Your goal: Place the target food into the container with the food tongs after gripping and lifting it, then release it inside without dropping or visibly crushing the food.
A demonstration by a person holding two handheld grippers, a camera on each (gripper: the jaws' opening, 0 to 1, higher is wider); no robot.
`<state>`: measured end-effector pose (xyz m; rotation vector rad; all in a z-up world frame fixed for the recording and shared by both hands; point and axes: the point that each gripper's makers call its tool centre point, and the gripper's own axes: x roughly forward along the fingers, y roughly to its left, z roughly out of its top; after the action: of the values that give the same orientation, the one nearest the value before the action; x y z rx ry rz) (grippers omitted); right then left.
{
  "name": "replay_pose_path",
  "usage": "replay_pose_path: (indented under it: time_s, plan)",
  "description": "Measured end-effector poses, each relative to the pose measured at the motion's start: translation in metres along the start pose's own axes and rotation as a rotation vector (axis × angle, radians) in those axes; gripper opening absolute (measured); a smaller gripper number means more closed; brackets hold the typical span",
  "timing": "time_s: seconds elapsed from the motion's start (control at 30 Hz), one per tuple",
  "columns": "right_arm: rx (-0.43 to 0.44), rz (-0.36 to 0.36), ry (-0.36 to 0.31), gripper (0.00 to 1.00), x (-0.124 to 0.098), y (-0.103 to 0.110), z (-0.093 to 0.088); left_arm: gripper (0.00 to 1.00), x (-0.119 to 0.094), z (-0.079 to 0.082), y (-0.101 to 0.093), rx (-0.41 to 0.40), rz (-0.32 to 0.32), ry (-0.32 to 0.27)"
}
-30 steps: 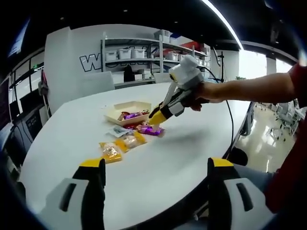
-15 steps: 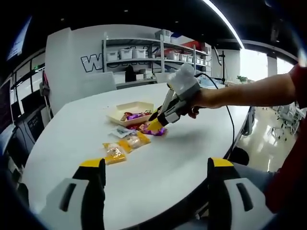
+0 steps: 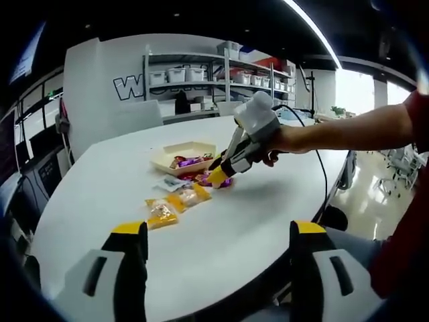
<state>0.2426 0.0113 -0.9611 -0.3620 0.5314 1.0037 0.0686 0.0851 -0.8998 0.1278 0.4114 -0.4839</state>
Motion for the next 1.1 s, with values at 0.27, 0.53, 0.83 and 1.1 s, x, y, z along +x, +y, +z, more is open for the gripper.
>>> replay_pose_path:
  time_s: [0.27,0.53,0.83,1.1]
  plan:
    - [-0.006,0.006,0.02,0.21,-0.003,0.007,-0.002,0.85,-0.001,0.002,-0.001,-0.009,-0.006,-0.014]
    - [0.07,0.025,0.035,0.18,-0.009,0.014,-0.004,0.85,0.002,-0.002,-0.007,-0.008,-0.02,-0.006]
    - [0.126,0.03,-0.033,0.18,-0.023,0.008,0.015,0.85,0.004,-0.002,-0.008,-0.009,-0.024,-0.006]
    - [0.129,0.022,-0.109,0.19,-0.044,-0.003,0.049,0.85,0.005,-0.001,-0.009,-0.003,-0.025,-0.002]
